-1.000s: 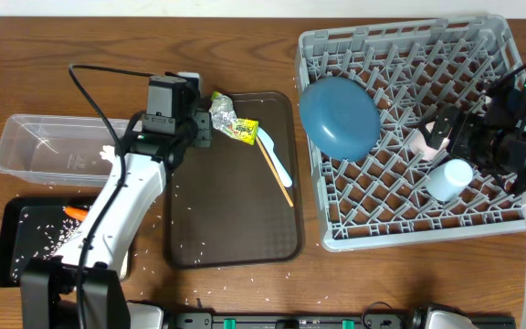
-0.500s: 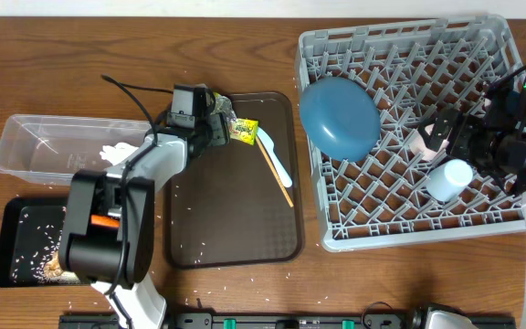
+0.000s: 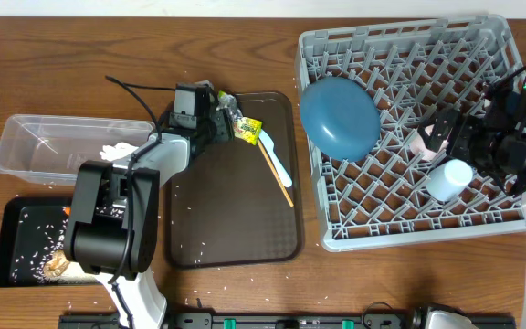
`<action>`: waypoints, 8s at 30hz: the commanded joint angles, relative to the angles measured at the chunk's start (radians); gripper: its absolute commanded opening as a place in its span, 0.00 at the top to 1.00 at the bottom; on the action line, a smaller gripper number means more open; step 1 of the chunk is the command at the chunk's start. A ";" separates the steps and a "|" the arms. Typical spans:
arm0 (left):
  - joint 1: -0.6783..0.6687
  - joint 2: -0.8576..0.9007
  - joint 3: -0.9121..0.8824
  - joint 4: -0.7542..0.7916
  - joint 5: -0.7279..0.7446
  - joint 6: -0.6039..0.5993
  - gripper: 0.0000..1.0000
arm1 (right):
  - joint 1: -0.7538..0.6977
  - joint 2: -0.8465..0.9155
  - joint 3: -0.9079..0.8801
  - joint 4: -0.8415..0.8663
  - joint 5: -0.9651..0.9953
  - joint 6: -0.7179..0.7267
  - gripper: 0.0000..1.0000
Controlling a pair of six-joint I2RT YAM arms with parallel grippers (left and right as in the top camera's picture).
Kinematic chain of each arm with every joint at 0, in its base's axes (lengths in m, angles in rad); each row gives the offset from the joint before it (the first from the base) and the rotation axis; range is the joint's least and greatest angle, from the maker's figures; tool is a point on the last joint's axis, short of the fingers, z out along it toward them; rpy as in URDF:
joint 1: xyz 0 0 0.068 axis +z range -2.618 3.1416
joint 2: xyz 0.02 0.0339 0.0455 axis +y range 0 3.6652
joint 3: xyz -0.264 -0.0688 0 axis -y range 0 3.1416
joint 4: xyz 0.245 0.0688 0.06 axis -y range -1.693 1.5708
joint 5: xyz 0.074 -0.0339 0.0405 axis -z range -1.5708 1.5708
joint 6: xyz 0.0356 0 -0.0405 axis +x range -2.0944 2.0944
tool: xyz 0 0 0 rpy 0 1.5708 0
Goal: Sort waste into correct bins and load items into the dishwasher rack
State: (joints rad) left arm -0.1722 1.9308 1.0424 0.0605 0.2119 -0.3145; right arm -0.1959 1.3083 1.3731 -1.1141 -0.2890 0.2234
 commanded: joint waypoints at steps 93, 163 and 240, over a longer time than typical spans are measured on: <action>0.455 -0.815 0.003 -0.559 0.166 0.191 0.30 | 0.014 -0.001 0.005 0.027 -0.008 0.034 0.01; 0.379 -0.866 0.132 -1.025 -0.048 0.206 0.02 | 0.916 0.654 0.013 0.576 0.288 -0.001 0.54; 0.379 -0.866 0.132 -1.025 -0.048 0.205 0.02 | 0.455 0.151 0.022 0.098 0.411 0.025 0.99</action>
State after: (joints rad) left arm 0.2028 1.0653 1.1618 -0.9627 0.1761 -0.1074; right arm 0.3141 1.4399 1.3979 -0.9974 0.1135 0.3191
